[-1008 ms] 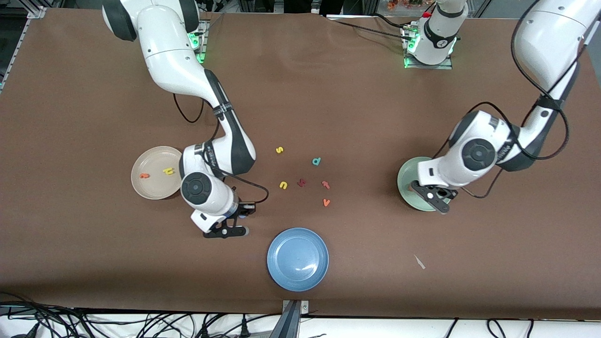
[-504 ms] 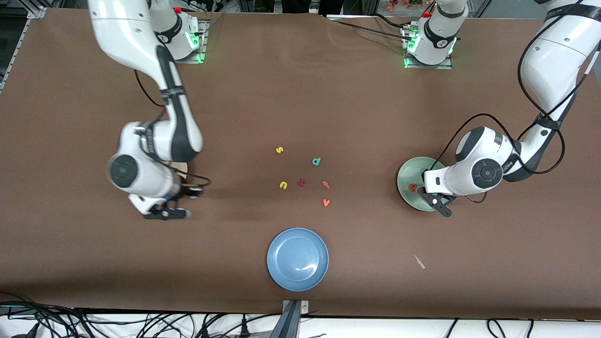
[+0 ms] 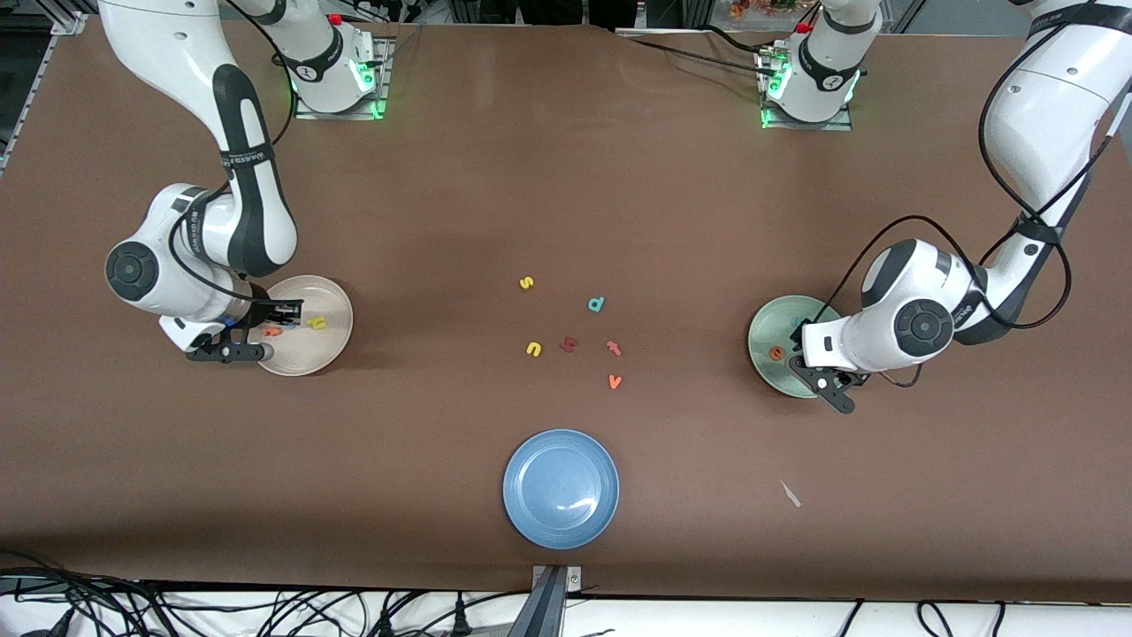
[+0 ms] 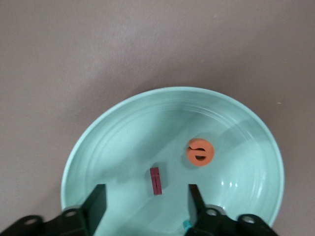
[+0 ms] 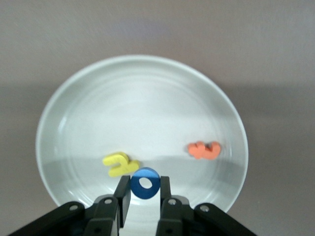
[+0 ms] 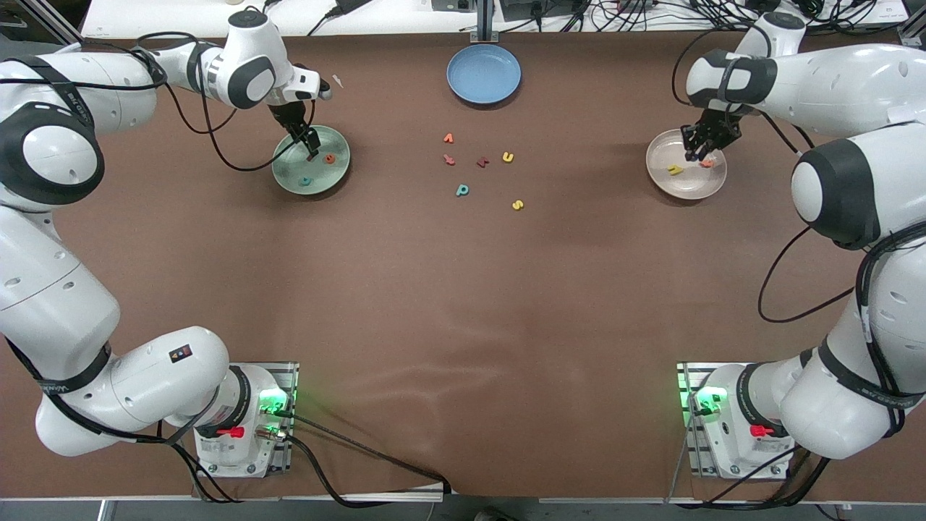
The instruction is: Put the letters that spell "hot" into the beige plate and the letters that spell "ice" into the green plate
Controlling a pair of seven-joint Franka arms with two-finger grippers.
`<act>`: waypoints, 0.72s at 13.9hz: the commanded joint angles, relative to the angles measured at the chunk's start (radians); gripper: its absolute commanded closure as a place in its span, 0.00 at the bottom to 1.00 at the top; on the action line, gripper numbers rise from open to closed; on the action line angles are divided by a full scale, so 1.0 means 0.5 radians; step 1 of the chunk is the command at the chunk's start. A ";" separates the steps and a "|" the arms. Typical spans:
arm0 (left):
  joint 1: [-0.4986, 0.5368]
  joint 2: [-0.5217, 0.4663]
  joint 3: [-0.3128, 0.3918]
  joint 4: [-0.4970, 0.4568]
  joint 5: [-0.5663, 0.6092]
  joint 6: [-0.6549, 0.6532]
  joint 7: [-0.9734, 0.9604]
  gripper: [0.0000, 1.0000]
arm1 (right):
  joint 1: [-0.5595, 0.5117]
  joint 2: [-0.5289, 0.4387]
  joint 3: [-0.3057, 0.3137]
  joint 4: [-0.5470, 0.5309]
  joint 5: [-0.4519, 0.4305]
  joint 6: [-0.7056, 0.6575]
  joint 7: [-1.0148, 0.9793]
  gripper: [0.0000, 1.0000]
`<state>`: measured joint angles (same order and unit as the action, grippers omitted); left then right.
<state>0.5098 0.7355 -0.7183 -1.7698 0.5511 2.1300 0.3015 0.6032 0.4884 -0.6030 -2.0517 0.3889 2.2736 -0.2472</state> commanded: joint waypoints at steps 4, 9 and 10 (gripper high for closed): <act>-0.001 -0.198 -0.128 0.308 -0.335 -0.547 0.053 0.00 | 0.027 -0.155 -0.055 0.059 0.038 -0.156 0.120 0.00; -0.013 -0.201 -0.260 0.771 -0.412 -1.096 0.044 0.00 | 0.024 -0.133 -0.076 0.333 0.035 -0.494 0.381 0.00; -0.013 -0.201 -0.281 0.845 -0.412 -1.188 0.041 0.00 | 0.027 -0.133 -0.073 0.351 0.035 -0.498 0.396 0.00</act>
<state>0.5088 0.6321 -0.8431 -1.4304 0.3736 1.6291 0.3036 0.6070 0.4222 -0.6309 -1.8954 0.3904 2.0500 -0.0732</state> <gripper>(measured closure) 0.000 0.000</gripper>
